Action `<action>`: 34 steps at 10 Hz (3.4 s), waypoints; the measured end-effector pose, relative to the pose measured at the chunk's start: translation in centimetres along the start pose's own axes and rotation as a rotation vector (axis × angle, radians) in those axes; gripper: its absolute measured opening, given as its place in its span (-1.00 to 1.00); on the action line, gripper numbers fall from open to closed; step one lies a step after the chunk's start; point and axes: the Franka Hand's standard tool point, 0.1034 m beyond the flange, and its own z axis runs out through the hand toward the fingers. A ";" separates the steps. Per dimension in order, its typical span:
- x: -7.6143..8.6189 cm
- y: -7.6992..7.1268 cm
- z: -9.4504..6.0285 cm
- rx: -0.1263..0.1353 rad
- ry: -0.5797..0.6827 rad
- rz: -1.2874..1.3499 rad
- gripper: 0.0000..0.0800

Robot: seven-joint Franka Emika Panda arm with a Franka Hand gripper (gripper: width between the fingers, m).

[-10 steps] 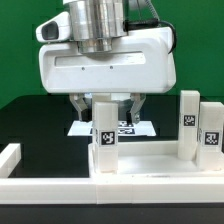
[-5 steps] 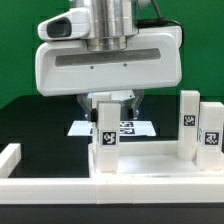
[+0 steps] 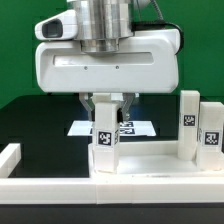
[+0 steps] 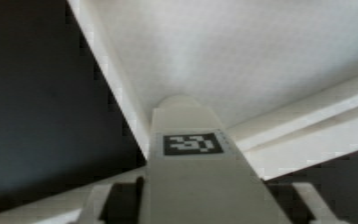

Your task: Assemble desk

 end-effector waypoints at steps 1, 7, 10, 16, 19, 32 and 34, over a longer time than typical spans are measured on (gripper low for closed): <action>0.0 0.0 0.1 0.004 0.000 0.166 -0.27; 0.0 -1.2 0.0 0.062 -0.037 0.933 -0.27; 0.2 -0.7 0.0 0.065 -0.023 0.631 0.20; -0.1 0.2 0.5 0.058 0.009 -0.039 0.62; 0.3 0.3 0.6 0.023 0.046 -0.509 0.62; 0.6 0.0 0.8 0.095 0.003 0.942 -0.28; 0.4 -0.4 0.9 0.105 0.003 1.126 -0.28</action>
Offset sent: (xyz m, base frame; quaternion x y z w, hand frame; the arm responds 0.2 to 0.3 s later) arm 0.0089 0.0162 0.0040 0.0192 -0.0618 0.4614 0.8848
